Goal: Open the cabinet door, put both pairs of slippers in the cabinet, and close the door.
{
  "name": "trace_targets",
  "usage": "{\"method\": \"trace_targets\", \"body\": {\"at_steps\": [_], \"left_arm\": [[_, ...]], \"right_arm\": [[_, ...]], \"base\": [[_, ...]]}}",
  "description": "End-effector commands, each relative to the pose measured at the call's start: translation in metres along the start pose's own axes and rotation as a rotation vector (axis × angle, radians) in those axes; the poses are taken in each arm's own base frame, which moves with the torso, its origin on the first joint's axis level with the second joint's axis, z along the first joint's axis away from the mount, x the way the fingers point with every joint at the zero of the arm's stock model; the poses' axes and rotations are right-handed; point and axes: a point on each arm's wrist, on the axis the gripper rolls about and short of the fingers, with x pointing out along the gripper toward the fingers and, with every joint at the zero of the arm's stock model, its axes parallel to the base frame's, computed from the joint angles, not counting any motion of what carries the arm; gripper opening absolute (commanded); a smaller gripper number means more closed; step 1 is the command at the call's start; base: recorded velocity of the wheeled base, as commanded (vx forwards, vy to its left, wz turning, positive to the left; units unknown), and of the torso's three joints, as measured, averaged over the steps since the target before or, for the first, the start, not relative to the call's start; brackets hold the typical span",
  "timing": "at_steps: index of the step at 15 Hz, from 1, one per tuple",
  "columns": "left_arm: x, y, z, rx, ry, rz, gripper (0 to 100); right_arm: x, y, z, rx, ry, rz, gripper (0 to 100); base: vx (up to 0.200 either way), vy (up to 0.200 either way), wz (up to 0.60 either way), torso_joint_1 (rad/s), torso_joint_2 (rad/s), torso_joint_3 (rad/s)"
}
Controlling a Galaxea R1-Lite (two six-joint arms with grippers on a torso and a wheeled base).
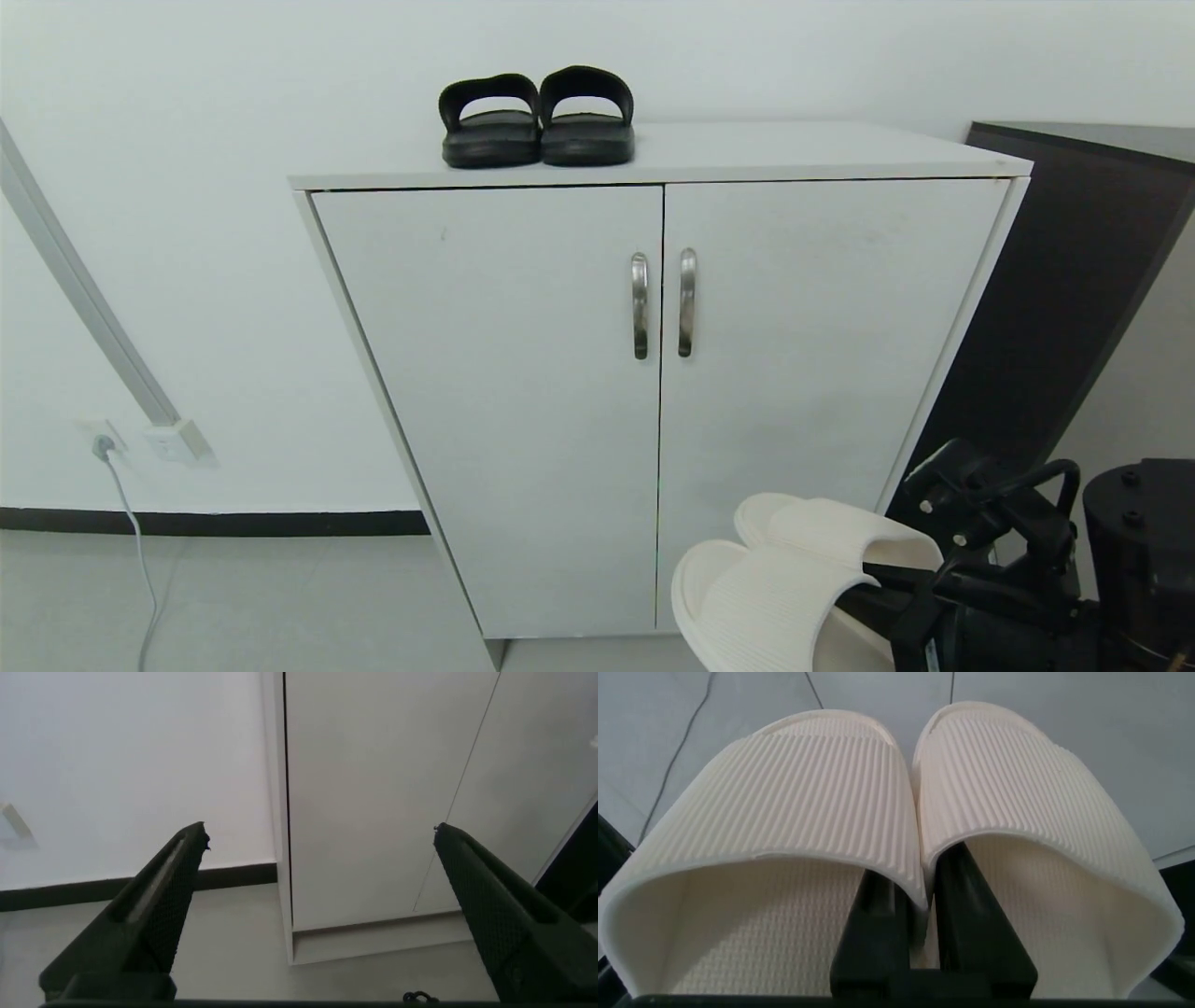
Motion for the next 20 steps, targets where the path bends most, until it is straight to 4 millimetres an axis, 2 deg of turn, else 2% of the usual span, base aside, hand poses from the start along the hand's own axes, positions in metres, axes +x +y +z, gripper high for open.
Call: {"method": "trace_targets", "body": {"at_steps": [1, 3, 4, 5, 8, 10, 11, 13, 16, 20], "left_arm": [[0.0, 0.0, 0.0, 0.0, 0.001, 0.0, 100], [-0.001, 0.0, 0.003, 0.002, -0.012, 0.016, 100], [-0.005, 0.0, 0.022, -0.004, -0.06, 0.016, 100], [-0.002, 0.0, 0.046, -0.056, -0.028, -0.017, 100], [0.024, 0.0, 0.067, -0.068, 0.101, -0.141, 100], [0.054, 0.0, 0.085, -0.073, 0.148, -0.211, 100], [0.061, 0.0, 0.088, -0.064, 0.151, -0.224, 100], [0.086, 0.0, 0.095, -0.009, 0.162, -0.268, 100], [0.114, -0.014, 0.103, -0.025, 0.162, -0.434, 100], [0.15, -0.043, 0.12, -0.07, 0.199, -0.609, 100]], "right_arm": [[0.0, 0.0, 0.0, -0.001, -0.003, 0.003, 0], [-0.001, 0.0, 0.001, 0.0, -0.007, 0.003, 0], [-0.001, 0.0, 0.0, -0.002, -0.004, 0.003, 0], [0.0, 0.001, -0.001, -0.004, 0.002, 0.003, 0], [-0.001, 0.004, -0.002, -0.01, -0.005, 0.022, 0], [0.0, 0.004, -0.003, -0.011, -0.001, 0.022, 0], [0.0, 0.004, -0.003, -0.012, 0.001, 0.022, 0], [0.0, 0.004, -0.003, -0.013, -0.001, 0.022, 0], [0.002, 0.005, -0.003, -0.013, 0.002, 0.02, 0], [0.002, 0.005, -0.003, -0.013, 0.002, 0.02, 0]], "base": [[0.0, 0.0, 0.0, 0.0, 0.0, 0.0], [0.0, 0.0, 0.0, 0.0, 0.0, 0.0], [0.0, 0.0, 0.0, -0.012, 0.07, 0.129], [0.0, 0.0, 0.0, -0.002, 0.2, 0.129], [0.0, 0.0, 0.0, 0.0, 0.07, 0.037], [0.0, 0.0, 0.0, 0.0, 0.0, 0.0], [0.0, 0.0, 0.0, 0.0, 0.0, 0.0], [0.0, 0.0, 0.0, 0.0, 0.0, 0.0], [0.0, 0.0, 0.0, 0.0, 0.0, 0.0], [0.0, 0.0, 0.0, 0.0, 0.0, 0.0]]}}
